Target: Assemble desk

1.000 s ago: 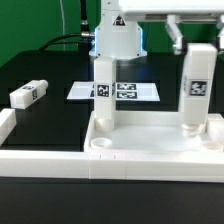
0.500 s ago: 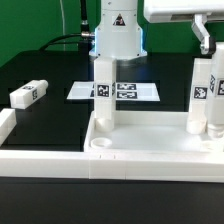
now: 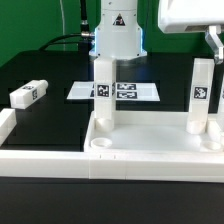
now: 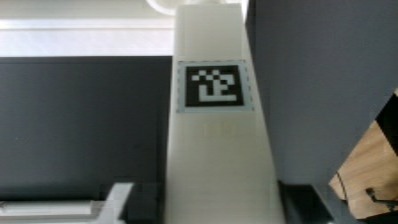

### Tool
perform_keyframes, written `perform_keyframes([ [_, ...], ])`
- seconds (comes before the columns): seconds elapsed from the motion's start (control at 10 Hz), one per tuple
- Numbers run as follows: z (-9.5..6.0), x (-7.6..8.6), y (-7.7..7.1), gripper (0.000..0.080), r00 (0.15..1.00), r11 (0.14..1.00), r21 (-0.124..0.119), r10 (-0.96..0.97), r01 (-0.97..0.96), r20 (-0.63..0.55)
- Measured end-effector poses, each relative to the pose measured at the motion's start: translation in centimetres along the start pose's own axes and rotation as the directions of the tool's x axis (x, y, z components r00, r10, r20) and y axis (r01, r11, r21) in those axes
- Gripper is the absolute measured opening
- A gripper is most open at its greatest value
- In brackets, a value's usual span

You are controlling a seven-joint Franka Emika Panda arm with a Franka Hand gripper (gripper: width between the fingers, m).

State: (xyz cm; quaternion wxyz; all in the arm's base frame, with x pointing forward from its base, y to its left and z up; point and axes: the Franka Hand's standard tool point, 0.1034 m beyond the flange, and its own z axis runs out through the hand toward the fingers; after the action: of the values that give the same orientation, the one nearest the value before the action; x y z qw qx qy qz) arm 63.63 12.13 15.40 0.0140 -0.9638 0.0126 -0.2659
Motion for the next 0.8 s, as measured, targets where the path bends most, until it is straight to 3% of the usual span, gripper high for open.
perform_keyframes([
  [0.5,0.1,0.0,0.8,0.029,0.995,0.995,-0.013,-0.1,0.1,0.002],
  [0.8,0.4,-0.8,1.0,0.029,0.993,0.993,-0.016,-0.116,0.116,0.014],
])
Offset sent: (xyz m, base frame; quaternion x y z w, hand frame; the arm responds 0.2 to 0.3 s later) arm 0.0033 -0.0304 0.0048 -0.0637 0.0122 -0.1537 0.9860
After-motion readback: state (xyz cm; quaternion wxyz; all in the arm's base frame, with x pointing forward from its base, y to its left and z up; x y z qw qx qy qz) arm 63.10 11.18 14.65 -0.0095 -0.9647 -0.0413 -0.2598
